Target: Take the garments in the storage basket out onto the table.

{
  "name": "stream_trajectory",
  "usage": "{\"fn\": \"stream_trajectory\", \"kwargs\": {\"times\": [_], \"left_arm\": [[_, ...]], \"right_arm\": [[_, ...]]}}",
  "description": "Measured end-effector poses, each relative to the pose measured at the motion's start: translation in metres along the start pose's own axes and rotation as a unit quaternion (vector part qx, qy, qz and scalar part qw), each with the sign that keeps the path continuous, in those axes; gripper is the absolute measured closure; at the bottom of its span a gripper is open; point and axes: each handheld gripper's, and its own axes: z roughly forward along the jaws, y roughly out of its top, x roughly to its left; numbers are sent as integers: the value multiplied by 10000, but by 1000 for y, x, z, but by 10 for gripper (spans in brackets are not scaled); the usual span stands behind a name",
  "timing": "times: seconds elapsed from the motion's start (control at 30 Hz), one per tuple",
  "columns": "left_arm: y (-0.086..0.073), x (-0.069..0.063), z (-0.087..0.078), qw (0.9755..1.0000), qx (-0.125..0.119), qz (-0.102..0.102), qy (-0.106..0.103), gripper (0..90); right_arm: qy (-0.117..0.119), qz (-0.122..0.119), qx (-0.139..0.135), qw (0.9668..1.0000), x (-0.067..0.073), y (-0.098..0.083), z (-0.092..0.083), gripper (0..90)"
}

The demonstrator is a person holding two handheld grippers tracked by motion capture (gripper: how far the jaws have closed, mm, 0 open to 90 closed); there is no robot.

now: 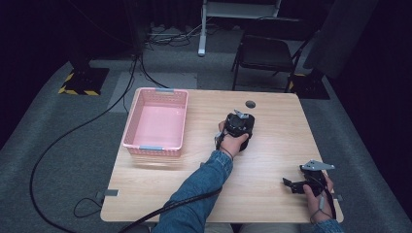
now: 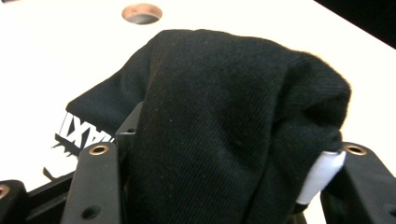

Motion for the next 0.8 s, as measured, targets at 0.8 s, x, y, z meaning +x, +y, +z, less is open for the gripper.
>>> {"fn": "stream_trajectory", "kwargs": {"times": [0.8], "left_arm": [[0,-8,9,10000,-24,37,-82,119]], "right_arm": [[0,1,1,10000,0,0,0,2]]}}
